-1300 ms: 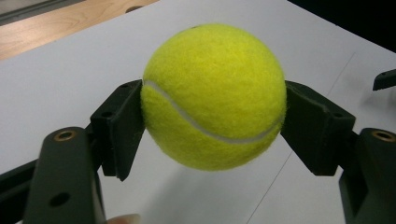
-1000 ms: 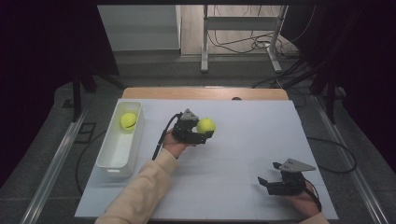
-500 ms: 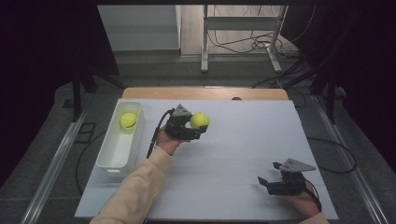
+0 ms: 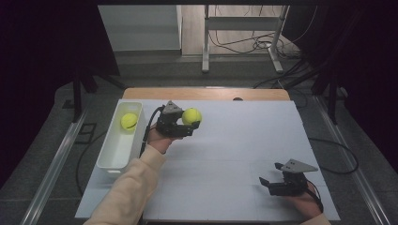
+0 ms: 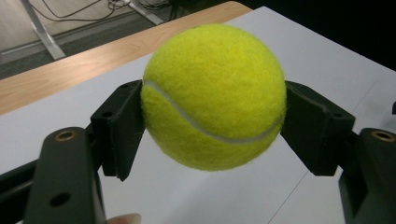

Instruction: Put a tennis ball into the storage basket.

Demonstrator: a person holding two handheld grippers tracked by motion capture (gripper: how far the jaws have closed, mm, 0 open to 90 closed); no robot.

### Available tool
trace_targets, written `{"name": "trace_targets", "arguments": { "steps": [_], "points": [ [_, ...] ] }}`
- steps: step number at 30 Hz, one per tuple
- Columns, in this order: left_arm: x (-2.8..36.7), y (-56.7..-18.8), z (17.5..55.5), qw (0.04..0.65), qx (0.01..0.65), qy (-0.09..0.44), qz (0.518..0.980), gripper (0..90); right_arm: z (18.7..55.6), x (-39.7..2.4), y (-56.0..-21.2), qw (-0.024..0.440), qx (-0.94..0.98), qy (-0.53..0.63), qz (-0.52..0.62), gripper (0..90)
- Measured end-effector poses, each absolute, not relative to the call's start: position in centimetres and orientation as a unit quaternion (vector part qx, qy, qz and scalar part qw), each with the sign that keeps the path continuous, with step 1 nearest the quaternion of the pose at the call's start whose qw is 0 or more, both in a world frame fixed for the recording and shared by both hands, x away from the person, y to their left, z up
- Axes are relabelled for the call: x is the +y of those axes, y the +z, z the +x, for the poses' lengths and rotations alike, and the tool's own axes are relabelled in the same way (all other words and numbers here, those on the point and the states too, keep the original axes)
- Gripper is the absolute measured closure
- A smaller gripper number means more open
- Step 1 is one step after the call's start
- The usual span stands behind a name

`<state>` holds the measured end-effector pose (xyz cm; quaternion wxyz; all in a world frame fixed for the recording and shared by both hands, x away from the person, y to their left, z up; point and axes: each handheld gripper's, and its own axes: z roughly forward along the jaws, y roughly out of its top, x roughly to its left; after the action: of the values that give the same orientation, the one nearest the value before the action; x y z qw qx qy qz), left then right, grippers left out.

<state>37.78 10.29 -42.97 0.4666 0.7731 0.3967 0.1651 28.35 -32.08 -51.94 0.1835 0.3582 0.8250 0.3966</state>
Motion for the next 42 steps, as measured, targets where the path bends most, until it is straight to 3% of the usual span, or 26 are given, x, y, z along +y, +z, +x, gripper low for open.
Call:
{"name": "trace_targets", "arguments": {
  "steps": [42],
  "points": [
    [20.7, -41.4, 34.6, 0.447, 0.476, 0.224, 0.723, 26.5, 28.4, -32.0, -51.8, 0.188, 0.823, 0.398, 0.360, 13.6]
  ]
}}
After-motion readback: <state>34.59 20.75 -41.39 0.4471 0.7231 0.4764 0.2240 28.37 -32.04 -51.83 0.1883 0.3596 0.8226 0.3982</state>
